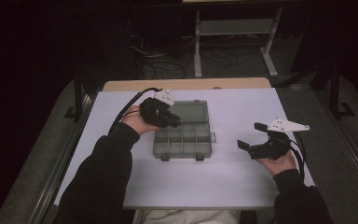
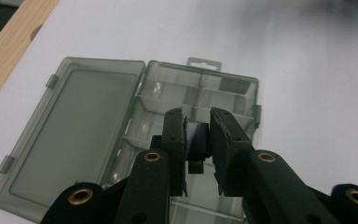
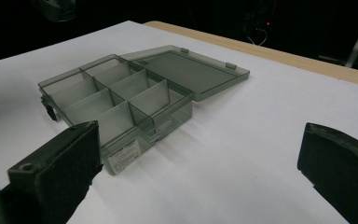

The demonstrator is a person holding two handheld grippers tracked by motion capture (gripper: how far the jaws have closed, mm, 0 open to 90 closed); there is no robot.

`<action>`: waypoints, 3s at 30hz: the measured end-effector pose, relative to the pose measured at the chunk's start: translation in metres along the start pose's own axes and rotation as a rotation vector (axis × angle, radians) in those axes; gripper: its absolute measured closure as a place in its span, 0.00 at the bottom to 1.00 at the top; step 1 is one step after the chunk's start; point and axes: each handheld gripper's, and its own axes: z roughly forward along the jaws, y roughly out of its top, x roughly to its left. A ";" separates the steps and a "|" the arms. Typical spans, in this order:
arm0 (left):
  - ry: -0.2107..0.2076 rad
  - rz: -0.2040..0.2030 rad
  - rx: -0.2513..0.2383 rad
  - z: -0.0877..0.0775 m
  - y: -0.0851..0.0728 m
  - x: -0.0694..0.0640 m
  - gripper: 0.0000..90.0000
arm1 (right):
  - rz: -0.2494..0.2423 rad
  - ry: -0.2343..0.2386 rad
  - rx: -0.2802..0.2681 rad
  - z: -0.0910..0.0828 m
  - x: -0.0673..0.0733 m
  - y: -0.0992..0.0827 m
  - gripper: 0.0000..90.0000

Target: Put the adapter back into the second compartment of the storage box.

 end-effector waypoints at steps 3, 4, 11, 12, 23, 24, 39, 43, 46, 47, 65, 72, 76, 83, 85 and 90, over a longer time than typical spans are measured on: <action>0.013 -0.017 0.006 0.001 -0.003 0.005 0.84 | 0.001 0.001 -0.001 0.000 0.000 0.000 0.00; 0.016 -0.020 0.009 0.001 -0.004 0.007 0.84 | 0.003 0.001 0.001 0.000 0.000 0.000 0.00; 0.027 -0.019 0.021 0.006 -0.010 0.012 0.84 | 0.005 0.001 0.003 0.000 0.000 -0.001 0.00; 0.028 -0.021 0.033 0.009 -0.011 0.014 0.84 | 0.003 0.002 0.005 0.000 0.000 -0.001 0.00; 0.028 -0.035 0.049 0.025 -0.018 0.024 0.84 | 0.007 0.004 0.005 0.000 0.000 -0.001 0.00; 0.025 -0.035 0.048 0.027 -0.019 0.024 0.84 | 0.007 0.004 0.005 0.000 0.000 -0.001 0.00; 0.025 -0.052 0.075 0.053 -0.023 0.031 0.84 | 0.006 0.006 0.006 0.000 0.000 -0.001 0.00; 0.024 -0.054 0.093 0.061 -0.024 0.033 0.84 | 0.008 0.007 0.005 0.000 0.000 -0.001 0.00; 0.021 -0.059 0.108 0.067 -0.026 0.035 0.84 | 0.009 0.008 0.005 0.000 0.000 -0.001 0.00; 0.021 -0.063 0.111 0.069 -0.027 0.036 0.85 | 0.010 0.008 0.006 0.000 0.000 -0.001 0.00; 0.027 -0.081 0.146 0.075 -0.034 0.038 0.77 | 0.010 0.013 0.009 0.001 -0.001 -0.002 0.00; 0.079 -0.100 0.087 0.061 -0.036 0.036 0.58 | 0.010 0.011 0.012 0.001 -0.001 -0.002 0.00; 0.076 -0.121 0.062 0.053 -0.040 0.036 0.55 | 0.010 0.011 0.015 0.001 -0.001 -0.002 0.00; 0.073 -0.117 0.030 0.042 -0.047 0.033 0.46 | 0.011 0.010 0.019 0.002 0.000 -0.002 0.00; 0.068 -0.123 0.016 0.039 -0.049 0.032 0.44 | 0.011 0.009 0.019 0.002 0.000 -0.002 0.00; 0.064 -0.137 -0.018 0.031 -0.054 0.030 0.37 | 0.009 0.007 0.019 0.001 0.000 -0.002 0.00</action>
